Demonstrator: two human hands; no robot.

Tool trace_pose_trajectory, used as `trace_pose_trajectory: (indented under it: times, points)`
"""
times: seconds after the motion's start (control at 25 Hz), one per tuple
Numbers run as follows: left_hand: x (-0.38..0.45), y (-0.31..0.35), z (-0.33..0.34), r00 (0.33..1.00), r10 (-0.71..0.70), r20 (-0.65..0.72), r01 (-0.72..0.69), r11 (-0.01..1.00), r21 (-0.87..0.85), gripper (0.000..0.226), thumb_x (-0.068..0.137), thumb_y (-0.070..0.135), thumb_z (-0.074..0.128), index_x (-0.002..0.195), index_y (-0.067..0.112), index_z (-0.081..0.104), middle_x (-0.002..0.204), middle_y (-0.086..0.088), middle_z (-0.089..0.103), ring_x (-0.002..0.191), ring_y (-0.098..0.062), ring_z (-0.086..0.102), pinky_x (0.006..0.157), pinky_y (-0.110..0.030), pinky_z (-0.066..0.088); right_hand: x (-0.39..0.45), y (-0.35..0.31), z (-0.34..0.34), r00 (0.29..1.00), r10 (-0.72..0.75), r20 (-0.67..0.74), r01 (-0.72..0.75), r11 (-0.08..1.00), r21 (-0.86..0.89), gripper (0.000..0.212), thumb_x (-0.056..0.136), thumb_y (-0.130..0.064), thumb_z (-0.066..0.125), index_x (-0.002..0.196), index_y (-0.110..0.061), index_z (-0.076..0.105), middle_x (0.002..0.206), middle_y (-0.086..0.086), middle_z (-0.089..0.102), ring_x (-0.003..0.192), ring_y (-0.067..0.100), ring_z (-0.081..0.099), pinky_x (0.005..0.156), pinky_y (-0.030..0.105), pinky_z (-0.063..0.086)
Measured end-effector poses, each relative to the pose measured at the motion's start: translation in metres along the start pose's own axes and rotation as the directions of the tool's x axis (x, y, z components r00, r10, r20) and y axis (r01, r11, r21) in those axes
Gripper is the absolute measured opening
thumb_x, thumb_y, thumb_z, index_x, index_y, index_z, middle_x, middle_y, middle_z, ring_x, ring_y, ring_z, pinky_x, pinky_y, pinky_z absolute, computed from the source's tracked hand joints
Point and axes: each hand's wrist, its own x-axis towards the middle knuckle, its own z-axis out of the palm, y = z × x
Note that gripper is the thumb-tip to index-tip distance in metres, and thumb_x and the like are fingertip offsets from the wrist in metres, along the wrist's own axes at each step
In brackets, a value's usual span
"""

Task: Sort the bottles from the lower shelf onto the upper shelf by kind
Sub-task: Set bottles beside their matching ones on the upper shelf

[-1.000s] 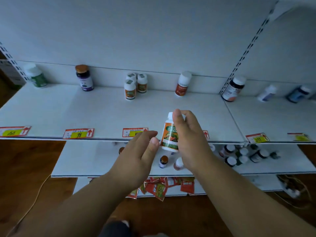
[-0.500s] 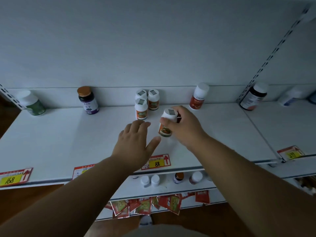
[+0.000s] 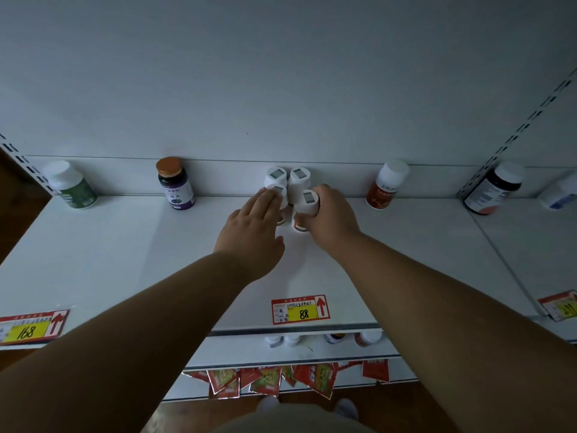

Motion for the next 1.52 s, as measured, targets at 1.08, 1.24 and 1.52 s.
trace_pose_trajectory:
  times: [1.08,1.24,1.52]
  points:
    - [-0.218,0.039,-0.020,0.964,-0.235,-0.127,0.230,0.972,-0.048,0.048,0.087,0.026,0.065,0.132,0.016,0.051,0.128,-0.007,0.057,0.114,-0.029,0.057,0.095,-0.043,0.046,-0.200,-0.033,-0.020,0.864,-0.503,0.011,0.503,0.864,0.004,0.029,0.097,-0.036,0.055,0.117,-0.015,0.057,0.114,0.003,0.056,0.093,0.016,0.059,0.076,0.030,0.053]
    - [-0.257,0.004,-0.010,0.984,-0.173,-0.037,0.170,0.983,-0.071,0.057,0.087,0.027,0.065,0.139,0.018,0.044,0.134,-0.006,0.054,0.109,-0.026,0.061,0.089,-0.040,0.052,-0.239,-0.048,0.009,0.896,-0.420,0.146,0.409,0.907,0.100,0.038,0.102,-0.043,0.042,0.130,-0.020,0.053,0.126,-0.003,0.054,0.107,0.011,0.058,0.086,0.028,0.051]
    - [-0.292,-0.095,0.029,0.992,-0.108,0.064,0.118,0.976,-0.180,0.043,0.091,0.029,0.062,0.132,0.020,0.054,0.128,-0.006,0.059,0.114,-0.027,0.056,0.095,-0.040,0.046,-0.289,-0.079,0.124,0.972,-0.120,0.203,0.127,0.992,-0.018,0.040,0.098,-0.046,0.050,0.132,-0.027,0.051,0.135,-0.006,0.049,0.111,0.006,0.056,0.088,0.024,0.049]
